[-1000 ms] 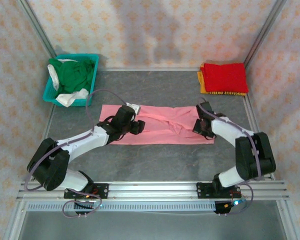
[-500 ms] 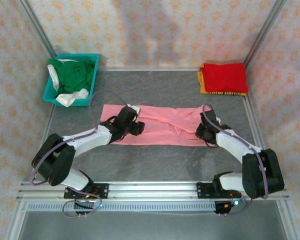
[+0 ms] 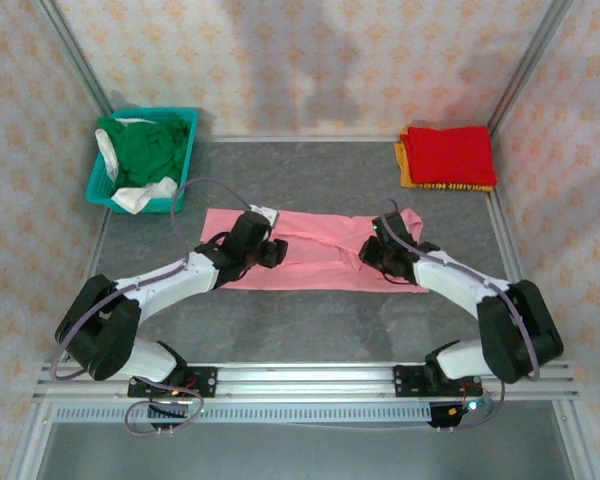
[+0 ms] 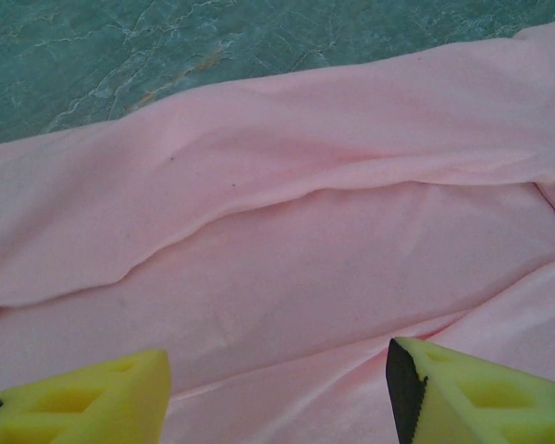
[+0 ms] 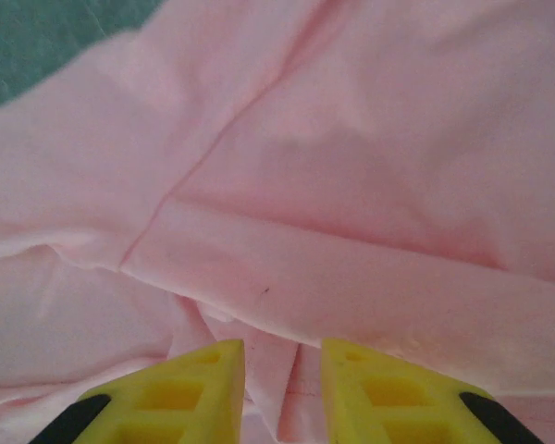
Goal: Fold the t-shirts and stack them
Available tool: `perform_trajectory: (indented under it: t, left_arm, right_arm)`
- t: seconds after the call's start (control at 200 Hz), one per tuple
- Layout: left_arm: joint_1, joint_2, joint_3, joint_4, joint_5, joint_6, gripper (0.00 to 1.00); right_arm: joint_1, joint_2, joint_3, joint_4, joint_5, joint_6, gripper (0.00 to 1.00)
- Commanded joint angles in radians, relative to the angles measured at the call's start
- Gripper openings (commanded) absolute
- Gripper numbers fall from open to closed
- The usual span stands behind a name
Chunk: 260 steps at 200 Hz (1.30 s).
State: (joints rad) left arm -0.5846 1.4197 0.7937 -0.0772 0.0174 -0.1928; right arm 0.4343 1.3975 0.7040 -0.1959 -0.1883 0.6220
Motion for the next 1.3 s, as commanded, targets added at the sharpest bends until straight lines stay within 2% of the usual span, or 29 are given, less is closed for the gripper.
perform_trajectory:
  t: [0.0, 0.445, 0.576, 0.661, 0.746, 1.201, 1.251, 1.296]
  left_arm:
    - [0.0, -0.039, -0.019, 0.016, -0.027, -0.008, 0.64]
    - [-0.001, -0.079, -0.057, 0.009, -0.05, -0.012, 0.64]
    - [0.0, -0.075, -0.063, 0.019, -0.057, -0.015, 0.64]
    - [0.0, -0.077, -0.063, 0.019, -0.062, -0.018, 0.64]
    - [0.0, -0.082, -0.065, 0.014, -0.067, -0.022, 0.64]
    - [-0.001, -0.074, -0.087, 0.037, -0.105, -0.037, 0.64]
    - [-0.001, -0.066, -0.085, 0.043, -0.104, -0.04, 0.64]
    - [-0.001, -0.061, -0.087, 0.051, -0.105, -0.043, 0.64]
  right_arm:
    - [0.007, 0.056, 0.02, 0.077, -0.041, 0.046, 0.27]
    - [0.008, 0.205, 0.046, 0.18, -0.081, 0.086, 0.27]
    - [0.007, 0.21, 0.055, 0.194, -0.092, 0.088, 0.12]
    - [0.008, 0.202, 0.064, 0.187, -0.092, 0.088, 0.09]
    - [0.007, 0.183, 0.069, 0.165, -0.098, 0.087, 0.0]
    - [0.014, 0.058, -0.023, 0.03, -0.121, 0.089, 0.0]
    - [0.015, 0.068, -0.032, 0.025, -0.125, 0.087, 0.1]
    - [0.016, 0.079, -0.037, 0.022, -0.127, 0.084, 0.11]
